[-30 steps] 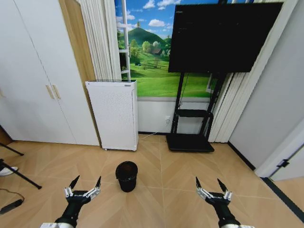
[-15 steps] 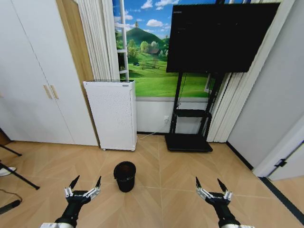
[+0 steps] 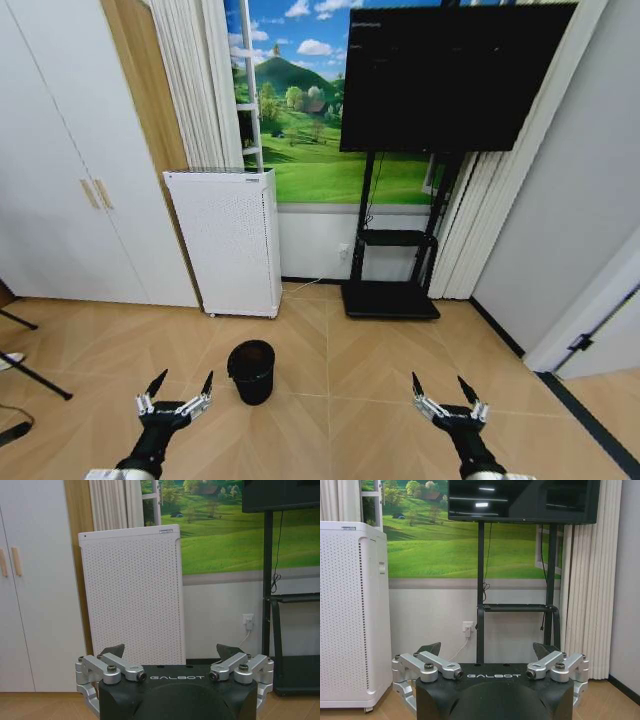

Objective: Pick up the trash bin and place the garbage on the floor into it.

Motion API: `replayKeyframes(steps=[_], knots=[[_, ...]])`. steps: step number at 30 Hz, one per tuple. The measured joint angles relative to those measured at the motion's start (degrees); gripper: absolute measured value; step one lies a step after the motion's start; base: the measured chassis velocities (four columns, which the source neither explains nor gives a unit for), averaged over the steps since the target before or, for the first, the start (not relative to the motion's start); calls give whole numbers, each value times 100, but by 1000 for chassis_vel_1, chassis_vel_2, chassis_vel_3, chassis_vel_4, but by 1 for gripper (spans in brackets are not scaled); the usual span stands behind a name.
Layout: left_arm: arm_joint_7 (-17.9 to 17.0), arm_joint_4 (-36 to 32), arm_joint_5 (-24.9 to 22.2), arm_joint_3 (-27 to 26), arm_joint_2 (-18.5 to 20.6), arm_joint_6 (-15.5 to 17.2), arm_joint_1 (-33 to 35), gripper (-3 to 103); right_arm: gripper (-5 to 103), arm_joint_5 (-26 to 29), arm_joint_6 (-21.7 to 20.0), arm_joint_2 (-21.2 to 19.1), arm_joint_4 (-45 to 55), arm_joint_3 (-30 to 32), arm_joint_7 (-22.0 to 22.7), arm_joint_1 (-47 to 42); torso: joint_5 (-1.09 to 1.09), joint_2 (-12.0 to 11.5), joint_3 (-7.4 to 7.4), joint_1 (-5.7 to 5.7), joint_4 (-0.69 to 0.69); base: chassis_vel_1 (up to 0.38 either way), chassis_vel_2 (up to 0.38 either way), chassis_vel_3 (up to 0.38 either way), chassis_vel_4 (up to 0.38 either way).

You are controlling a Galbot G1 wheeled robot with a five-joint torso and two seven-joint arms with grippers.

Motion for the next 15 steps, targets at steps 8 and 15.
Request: replayKeyframes(steps=[8,15], knots=[[0,0,0,0,0,0,0,100,100,0,0,0,0,0,0,0,2,0,0,1,0,90,-65,-88,81],[-1,0,0,0,0,0,0,100,100,0,0,0,0,0,0,0,1,0,0,0,-1,194,-191,-197,212]])
